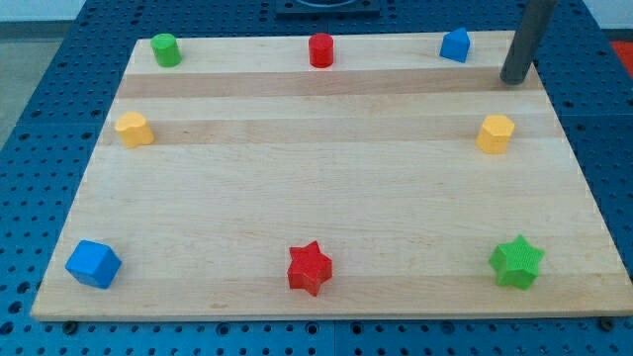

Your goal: Slide yellow hexagon parallel to the blue triangle

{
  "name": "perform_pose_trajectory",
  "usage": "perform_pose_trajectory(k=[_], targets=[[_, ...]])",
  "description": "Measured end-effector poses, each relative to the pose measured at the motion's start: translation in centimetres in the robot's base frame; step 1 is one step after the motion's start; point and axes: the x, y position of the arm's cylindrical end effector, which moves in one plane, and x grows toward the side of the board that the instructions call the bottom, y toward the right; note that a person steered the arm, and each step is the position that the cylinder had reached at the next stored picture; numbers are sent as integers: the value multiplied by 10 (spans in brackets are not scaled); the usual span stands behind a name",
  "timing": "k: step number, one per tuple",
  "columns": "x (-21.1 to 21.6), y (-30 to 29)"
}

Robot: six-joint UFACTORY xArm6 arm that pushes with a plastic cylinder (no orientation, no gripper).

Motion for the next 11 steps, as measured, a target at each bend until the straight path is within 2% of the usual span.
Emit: perform_pose_trajectory(k=[3, 7, 11], targets=[[54, -8], [105, -59], [185, -51]])
